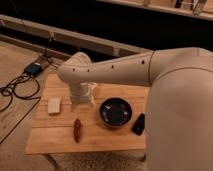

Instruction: Place the pepper in the ceramic cup

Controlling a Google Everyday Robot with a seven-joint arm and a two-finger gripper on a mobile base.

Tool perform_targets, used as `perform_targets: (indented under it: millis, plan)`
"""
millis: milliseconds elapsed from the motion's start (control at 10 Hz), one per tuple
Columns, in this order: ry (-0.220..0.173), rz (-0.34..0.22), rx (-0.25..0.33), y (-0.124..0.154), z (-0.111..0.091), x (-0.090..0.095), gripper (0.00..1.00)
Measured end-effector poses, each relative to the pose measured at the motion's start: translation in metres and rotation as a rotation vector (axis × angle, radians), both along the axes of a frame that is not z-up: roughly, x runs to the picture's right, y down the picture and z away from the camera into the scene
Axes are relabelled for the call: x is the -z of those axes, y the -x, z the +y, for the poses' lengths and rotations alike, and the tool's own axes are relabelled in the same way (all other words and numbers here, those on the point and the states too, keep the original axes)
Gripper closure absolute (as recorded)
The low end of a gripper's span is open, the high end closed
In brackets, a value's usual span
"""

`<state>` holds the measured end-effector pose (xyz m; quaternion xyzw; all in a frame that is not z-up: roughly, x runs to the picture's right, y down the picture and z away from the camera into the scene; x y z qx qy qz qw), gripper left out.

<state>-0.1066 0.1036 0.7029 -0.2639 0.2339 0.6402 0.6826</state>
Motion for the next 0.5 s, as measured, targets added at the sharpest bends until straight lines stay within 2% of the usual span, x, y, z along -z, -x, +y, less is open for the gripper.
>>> perform_targets:
  millis: [400,500]
  plan:
    - [0.000,0.000,0.003,0.0001,0.0004,-0.0007,0.35]
    - [-0.013,0.005,0.023,-0.0030,0.0002,-0.0080,0.35]
